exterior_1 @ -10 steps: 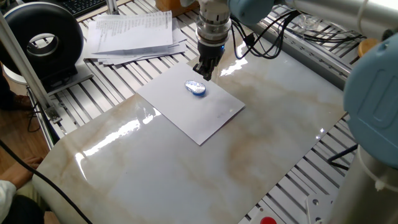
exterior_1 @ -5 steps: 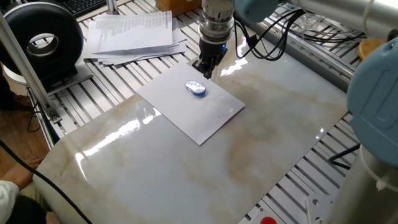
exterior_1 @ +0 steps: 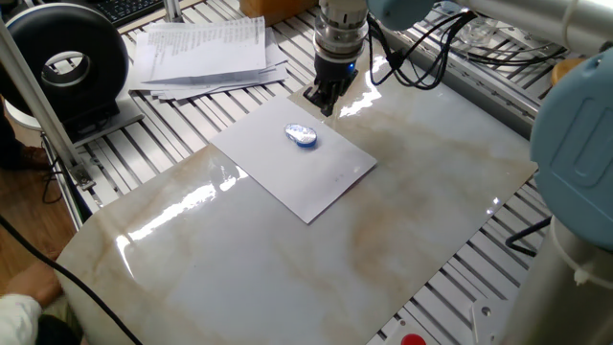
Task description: Use the correction tape on paper
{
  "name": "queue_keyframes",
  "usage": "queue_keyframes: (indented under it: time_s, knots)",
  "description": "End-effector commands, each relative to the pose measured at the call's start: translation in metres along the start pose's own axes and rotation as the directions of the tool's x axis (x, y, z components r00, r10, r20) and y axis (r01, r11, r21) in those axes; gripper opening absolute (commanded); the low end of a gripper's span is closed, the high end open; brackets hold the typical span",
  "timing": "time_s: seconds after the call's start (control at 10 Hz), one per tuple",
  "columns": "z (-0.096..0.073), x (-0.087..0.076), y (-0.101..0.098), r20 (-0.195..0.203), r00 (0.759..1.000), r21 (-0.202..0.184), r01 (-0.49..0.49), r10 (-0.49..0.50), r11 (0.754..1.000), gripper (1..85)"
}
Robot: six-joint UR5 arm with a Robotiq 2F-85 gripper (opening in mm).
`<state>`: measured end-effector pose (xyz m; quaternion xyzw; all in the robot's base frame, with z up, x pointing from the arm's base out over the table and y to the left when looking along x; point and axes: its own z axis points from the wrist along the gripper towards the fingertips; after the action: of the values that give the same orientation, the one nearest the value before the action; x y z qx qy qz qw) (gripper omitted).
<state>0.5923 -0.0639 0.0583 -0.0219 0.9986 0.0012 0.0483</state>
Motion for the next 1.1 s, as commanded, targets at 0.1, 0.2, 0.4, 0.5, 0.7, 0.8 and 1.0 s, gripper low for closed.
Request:
queue_keyframes:
  time_s: [0.1,0.2,0.4,0.5,0.7,0.8,1.0]
  knots:
    - [-0.005,0.002,-0.009,0.004,0.999,0.019,0.034,-0.035,0.999,1.7]
    - [-0.010,0.001,-0.017,0.023,0.998,0.053,0.058,-0.059,0.997,1.7]
    - [-0.018,0.010,-0.018,0.027,0.998,0.057,0.052,-0.054,0.997,1.7]
    - [-0.020,0.016,-0.026,0.010,0.999,0.078,0.048,-0.049,0.996,1.7]
    - [-0.031,0.036,-0.029,-0.008,0.999,0.072,0.035,-0.035,0.997,1.7]
    - [-0.032,0.037,-0.027,-0.001,0.999,0.056,0.038,-0.038,0.998,1.7]
    - [-0.030,0.038,-0.037,-0.016,0.998,0.092,0.054,-0.053,0.994,1.7]
